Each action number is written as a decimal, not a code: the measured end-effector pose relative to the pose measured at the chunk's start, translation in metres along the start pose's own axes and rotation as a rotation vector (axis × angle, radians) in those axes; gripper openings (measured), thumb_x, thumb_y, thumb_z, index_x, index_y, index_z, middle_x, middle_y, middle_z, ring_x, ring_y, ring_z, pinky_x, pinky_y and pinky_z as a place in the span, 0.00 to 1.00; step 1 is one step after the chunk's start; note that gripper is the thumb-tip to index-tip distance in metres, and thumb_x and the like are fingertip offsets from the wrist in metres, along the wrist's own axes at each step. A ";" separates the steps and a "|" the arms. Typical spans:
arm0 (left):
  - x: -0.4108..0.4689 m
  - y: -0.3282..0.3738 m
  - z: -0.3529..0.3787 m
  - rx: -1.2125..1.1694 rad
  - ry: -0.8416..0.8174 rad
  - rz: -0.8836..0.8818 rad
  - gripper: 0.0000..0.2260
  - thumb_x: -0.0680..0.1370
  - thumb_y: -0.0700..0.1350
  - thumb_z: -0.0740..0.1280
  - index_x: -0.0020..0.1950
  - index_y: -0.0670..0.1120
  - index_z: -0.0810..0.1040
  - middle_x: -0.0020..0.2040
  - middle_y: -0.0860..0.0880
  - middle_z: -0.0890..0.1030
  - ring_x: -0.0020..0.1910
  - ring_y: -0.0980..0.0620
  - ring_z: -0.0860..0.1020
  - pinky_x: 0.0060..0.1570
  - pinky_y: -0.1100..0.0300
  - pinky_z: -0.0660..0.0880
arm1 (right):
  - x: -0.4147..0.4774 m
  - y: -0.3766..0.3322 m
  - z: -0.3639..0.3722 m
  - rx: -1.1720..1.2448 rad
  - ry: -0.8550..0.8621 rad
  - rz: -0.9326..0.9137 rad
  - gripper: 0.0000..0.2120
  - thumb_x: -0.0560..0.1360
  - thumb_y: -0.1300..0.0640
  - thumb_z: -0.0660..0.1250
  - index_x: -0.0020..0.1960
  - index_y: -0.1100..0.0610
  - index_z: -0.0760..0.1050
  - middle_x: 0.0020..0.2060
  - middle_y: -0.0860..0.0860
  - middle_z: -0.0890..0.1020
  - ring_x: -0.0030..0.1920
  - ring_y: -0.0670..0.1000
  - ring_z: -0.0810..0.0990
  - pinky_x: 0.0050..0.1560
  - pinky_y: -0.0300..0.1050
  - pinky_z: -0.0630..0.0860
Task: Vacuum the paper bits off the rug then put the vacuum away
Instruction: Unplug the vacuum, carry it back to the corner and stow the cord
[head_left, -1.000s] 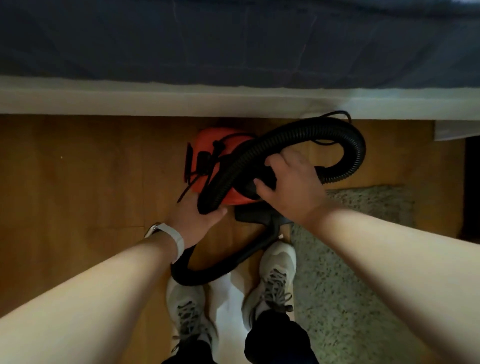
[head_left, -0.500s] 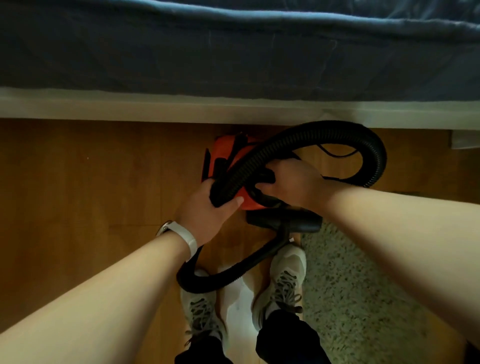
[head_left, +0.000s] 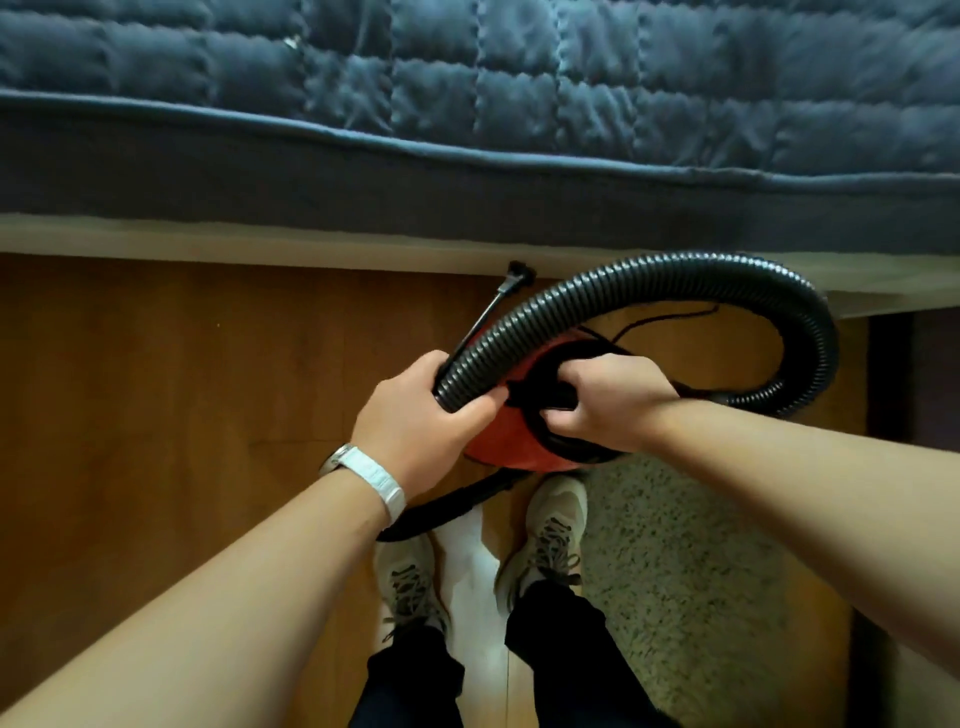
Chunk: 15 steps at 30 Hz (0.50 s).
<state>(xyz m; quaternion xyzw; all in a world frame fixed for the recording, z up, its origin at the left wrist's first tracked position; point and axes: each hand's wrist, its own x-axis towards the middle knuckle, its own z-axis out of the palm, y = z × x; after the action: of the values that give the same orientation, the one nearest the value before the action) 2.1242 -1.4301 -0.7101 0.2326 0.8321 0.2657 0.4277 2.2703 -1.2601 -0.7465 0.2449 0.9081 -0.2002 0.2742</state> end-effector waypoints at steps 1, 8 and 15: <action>-0.010 0.012 -0.007 -0.006 0.006 0.024 0.13 0.71 0.62 0.71 0.42 0.55 0.74 0.34 0.54 0.80 0.31 0.57 0.77 0.31 0.59 0.74 | -0.010 -0.004 -0.009 -0.020 0.003 -0.002 0.18 0.73 0.35 0.63 0.46 0.50 0.74 0.37 0.46 0.78 0.45 0.53 0.81 0.39 0.46 0.73; -0.065 0.085 -0.066 0.007 0.043 0.152 0.13 0.71 0.63 0.71 0.43 0.55 0.75 0.35 0.55 0.80 0.34 0.58 0.78 0.34 0.54 0.77 | -0.074 -0.031 -0.093 -0.107 0.052 0.036 0.17 0.72 0.35 0.63 0.43 0.50 0.72 0.31 0.46 0.71 0.36 0.51 0.71 0.35 0.45 0.66; -0.130 0.136 -0.142 0.072 0.123 0.196 0.12 0.71 0.63 0.72 0.46 0.56 0.78 0.36 0.56 0.81 0.35 0.59 0.79 0.36 0.54 0.78 | -0.131 -0.073 -0.187 -0.085 0.122 0.021 0.18 0.72 0.35 0.63 0.44 0.51 0.74 0.31 0.47 0.73 0.35 0.52 0.74 0.33 0.46 0.70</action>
<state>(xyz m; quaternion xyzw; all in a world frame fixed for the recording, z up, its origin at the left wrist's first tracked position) 2.0953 -1.4425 -0.4768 0.3111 0.8391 0.2898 0.3392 2.2509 -1.2696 -0.5079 0.2542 0.9282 -0.1433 0.2307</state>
